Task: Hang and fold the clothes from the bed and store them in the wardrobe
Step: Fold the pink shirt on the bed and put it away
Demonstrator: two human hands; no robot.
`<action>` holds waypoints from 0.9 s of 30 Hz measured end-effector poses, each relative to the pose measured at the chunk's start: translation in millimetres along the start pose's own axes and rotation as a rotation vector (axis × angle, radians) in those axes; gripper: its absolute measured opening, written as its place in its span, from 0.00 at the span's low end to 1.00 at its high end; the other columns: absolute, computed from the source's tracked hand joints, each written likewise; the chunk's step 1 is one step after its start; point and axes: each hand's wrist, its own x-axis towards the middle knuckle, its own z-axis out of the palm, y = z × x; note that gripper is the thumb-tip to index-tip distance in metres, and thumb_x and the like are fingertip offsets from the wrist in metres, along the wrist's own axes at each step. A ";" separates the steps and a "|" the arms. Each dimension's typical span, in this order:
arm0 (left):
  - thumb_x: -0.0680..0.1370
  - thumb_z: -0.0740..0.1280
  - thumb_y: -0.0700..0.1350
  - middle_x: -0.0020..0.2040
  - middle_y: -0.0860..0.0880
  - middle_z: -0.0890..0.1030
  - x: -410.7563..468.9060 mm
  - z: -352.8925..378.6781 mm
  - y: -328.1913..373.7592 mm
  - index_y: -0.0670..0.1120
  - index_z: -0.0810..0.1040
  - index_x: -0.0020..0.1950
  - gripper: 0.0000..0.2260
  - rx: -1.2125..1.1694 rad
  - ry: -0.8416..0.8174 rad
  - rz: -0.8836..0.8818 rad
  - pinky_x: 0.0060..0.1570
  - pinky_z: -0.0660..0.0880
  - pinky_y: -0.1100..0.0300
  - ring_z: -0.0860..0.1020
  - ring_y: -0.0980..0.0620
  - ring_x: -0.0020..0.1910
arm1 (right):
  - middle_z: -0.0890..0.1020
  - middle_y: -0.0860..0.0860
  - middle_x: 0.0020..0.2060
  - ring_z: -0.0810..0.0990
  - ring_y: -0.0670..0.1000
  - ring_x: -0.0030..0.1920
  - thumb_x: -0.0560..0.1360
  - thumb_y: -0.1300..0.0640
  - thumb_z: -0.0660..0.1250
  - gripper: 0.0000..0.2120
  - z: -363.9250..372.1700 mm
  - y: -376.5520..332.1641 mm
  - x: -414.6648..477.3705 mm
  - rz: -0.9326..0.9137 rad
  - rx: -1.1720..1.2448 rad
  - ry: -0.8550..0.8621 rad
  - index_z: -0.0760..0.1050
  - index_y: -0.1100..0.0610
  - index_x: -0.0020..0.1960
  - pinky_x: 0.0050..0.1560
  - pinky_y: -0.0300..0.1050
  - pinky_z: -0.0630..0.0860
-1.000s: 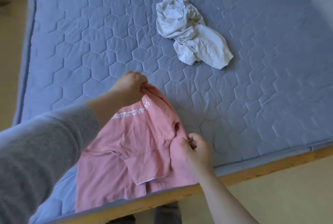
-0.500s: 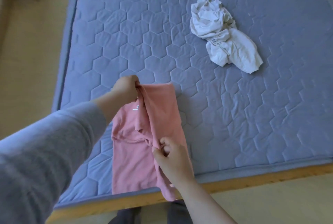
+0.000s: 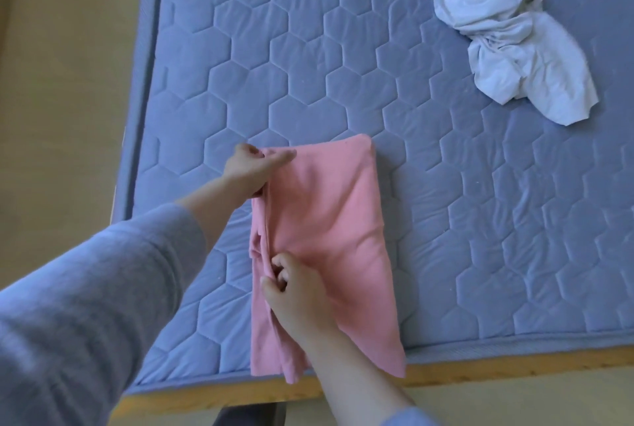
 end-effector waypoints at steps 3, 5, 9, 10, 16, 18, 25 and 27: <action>0.69 0.76 0.45 0.58 0.45 0.77 3.8 4.7 -7.5 0.45 0.70 0.65 0.27 0.059 0.112 0.120 0.53 0.78 0.54 0.78 0.47 0.53 | 0.74 0.45 0.27 0.74 0.48 0.38 0.73 0.53 0.62 0.03 0.2 -0.8 1.3 0.032 0.008 -0.013 0.71 0.51 0.46 0.40 0.44 0.68; 0.71 0.73 0.40 0.54 0.47 0.78 4.6 0.9 -6.3 0.46 0.72 0.62 0.22 -0.004 0.183 0.229 0.44 0.75 0.60 0.77 0.49 0.47 | 0.77 0.46 0.30 0.75 0.46 0.40 0.74 0.53 0.63 0.06 -1.0 -3.1 1.8 0.038 0.026 -0.025 0.73 0.49 0.50 0.39 0.38 0.64; 0.74 0.70 0.42 0.53 0.46 0.77 8.5 -16.0 -16.0 0.48 0.69 0.66 0.22 0.060 0.205 0.221 0.46 0.74 0.57 0.77 0.45 0.52 | 0.81 0.44 0.38 0.80 0.44 0.44 0.73 0.48 0.66 0.15 3.4 -6.7 1.5 0.105 0.069 -0.156 0.74 0.47 0.60 0.50 0.41 0.75; 0.75 0.70 0.45 0.57 0.45 0.78 8.3 -18.8 -21.1 0.47 0.67 0.69 0.25 0.091 0.180 0.152 0.50 0.75 0.54 0.77 0.44 0.55 | 0.82 0.44 0.40 0.80 0.46 0.47 0.73 0.47 0.66 0.17 3.8 -5.5 2.3 0.130 0.043 -0.183 0.74 0.46 0.61 0.52 0.41 0.76; 0.74 0.70 0.59 0.56 0.45 0.78 -11.8 -12.5 -52.4 0.45 0.68 0.66 0.27 0.166 0.002 -0.003 0.56 0.77 0.49 0.77 0.44 0.55 | 0.80 0.47 0.42 0.80 0.51 0.50 0.73 0.55 0.65 0.15 -11.1 15.8 -4.9 0.237 -0.066 -0.214 0.74 0.51 0.59 0.52 0.41 0.74; 0.78 0.62 0.60 0.57 0.42 0.78 -22.5 -5.0 -66.9 0.43 0.68 0.63 0.23 0.139 -0.035 -0.041 0.57 0.75 0.50 0.76 0.42 0.55 | 0.80 0.47 0.41 0.80 0.51 0.47 0.73 0.56 0.65 0.10 -14.2 20.8 -11.5 0.255 -0.088 -0.243 0.75 0.53 0.54 0.50 0.42 0.75; 0.80 0.61 0.53 0.54 0.42 0.72 -52.8 16.5 -87.0 0.44 0.69 0.48 0.12 0.067 0.146 0.042 0.50 0.68 0.53 0.72 0.42 0.52 | 0.83 0.48 0.44 0.81 0.50 0.47 0.73 0.56 0.63 0.05 -20.6 21.8 -30.7 0.192 -0.164 -0.219 0.76 0.50 0.47 0.47 0.41 0.75; 0.79 0.63 0.52 0.49 0.44 0.73 -55.5 17.1 -88.8 0.45 0.69 0.43 0.12 0.052 0.200 0.076 0.44 0.66 0.55 0.72 0.44 0.47 | 0.83 0.47 0.42 0.81 0.50 0.45 0.73 0.57 0.64 0.05 -36.1 18.0 -20.3 0.105 -0.164 -0.045 0.77 0.50 0.47 0.44 0.41 0.74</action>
